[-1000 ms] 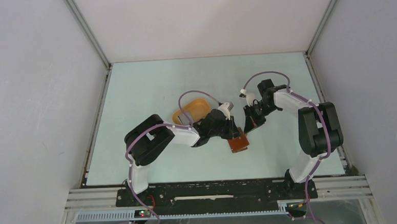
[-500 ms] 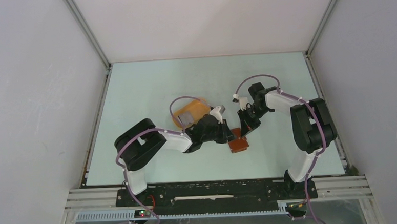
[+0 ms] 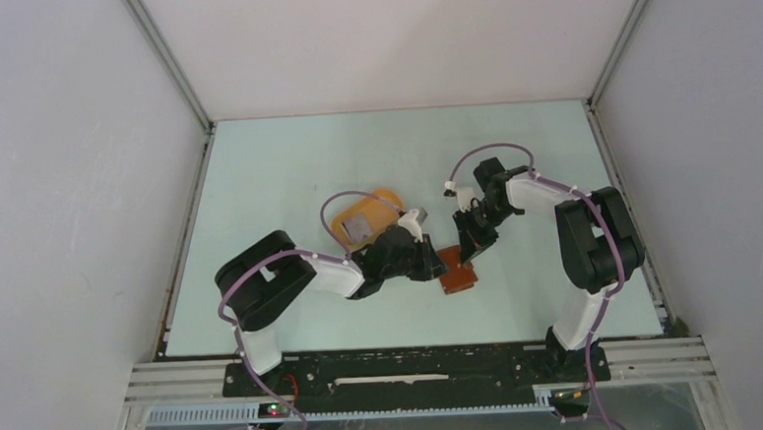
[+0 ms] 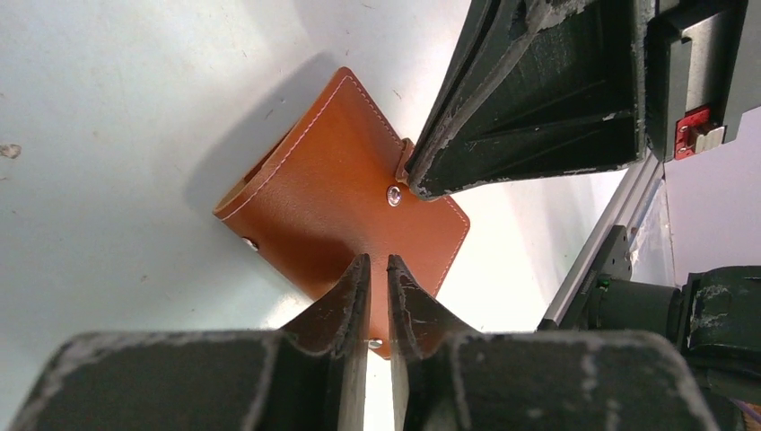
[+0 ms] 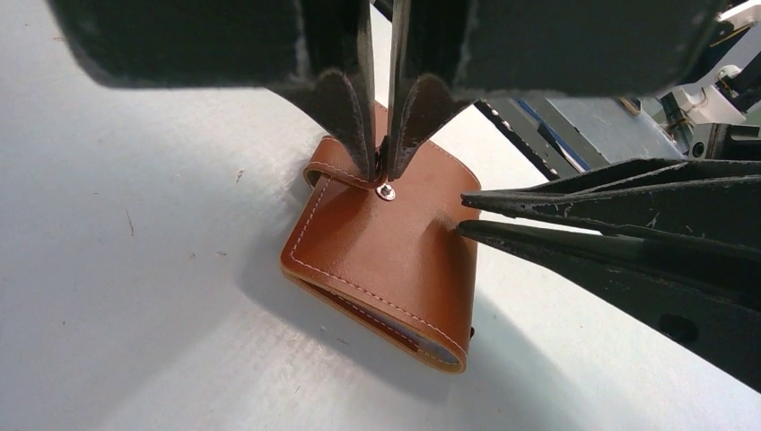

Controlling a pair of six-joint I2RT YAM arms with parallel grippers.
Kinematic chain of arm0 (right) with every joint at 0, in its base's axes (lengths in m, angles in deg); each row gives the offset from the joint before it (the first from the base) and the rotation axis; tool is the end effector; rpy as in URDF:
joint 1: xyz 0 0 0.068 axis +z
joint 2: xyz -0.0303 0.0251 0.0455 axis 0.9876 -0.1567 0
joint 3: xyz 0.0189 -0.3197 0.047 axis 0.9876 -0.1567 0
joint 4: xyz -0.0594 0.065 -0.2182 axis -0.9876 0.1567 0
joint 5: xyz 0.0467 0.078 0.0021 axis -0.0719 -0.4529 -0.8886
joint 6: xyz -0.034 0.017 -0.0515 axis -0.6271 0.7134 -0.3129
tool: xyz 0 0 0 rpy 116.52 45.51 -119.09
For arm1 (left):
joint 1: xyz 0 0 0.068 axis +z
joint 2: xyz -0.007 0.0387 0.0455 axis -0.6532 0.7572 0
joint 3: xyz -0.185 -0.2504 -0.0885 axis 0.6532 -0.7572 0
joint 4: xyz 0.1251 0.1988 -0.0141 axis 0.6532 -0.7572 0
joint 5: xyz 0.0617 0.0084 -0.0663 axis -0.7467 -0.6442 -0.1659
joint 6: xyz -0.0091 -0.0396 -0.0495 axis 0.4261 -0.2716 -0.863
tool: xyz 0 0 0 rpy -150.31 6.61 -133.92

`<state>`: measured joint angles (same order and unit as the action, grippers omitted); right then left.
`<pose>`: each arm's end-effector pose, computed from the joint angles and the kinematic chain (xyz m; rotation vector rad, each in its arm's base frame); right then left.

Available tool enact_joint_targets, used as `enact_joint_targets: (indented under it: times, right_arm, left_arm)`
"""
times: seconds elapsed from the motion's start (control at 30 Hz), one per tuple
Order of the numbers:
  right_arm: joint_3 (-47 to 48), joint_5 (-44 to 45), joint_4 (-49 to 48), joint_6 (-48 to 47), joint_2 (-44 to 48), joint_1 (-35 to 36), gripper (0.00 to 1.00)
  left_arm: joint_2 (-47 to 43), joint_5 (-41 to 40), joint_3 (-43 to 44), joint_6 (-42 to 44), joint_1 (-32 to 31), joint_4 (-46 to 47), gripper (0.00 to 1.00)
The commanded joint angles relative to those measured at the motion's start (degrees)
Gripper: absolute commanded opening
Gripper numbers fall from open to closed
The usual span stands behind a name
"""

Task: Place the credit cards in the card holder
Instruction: Close the card holder at the center of the board.

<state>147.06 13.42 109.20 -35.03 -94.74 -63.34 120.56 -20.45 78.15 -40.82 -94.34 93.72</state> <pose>0.2878 0.1203 0.2167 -0.8513 2.8030 0.8870 0.2091 -0.2956 0.1981 0.2363 2.3022 -1.1534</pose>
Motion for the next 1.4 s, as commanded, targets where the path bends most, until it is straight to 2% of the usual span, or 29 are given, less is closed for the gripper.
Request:
enact_joint_targets:
  times: [0.0,0.17,0.5,1.37]
  right_arm:
    - [1.5,-1.13,-0.07,0.02,0.35,0.38,0.15]
    - [1.52,-1.76,0.7,-0.15,1.33,-0.21,0.21]
    - [1.58,-2.9,1.69,-0.67,2.58,-0.54,0.24]
    - [0.87,-3.59,3.18,-1.55,4.71,-0.82,0.25]
  left_arm:
    - [-0.19,-1.36,-1.57,-1.18,-0.49,2.58,0.17]
    - [-0.52,-1.67,-1.81,-1.32,-0.49,2.58,0.16]
    - [-0.04,-1.9,-1.7,-1.69,-0.5,2.58,0.16]
    - [0.16,-1.81,-1.63,-2.38,-0.58,2.91,0.16]
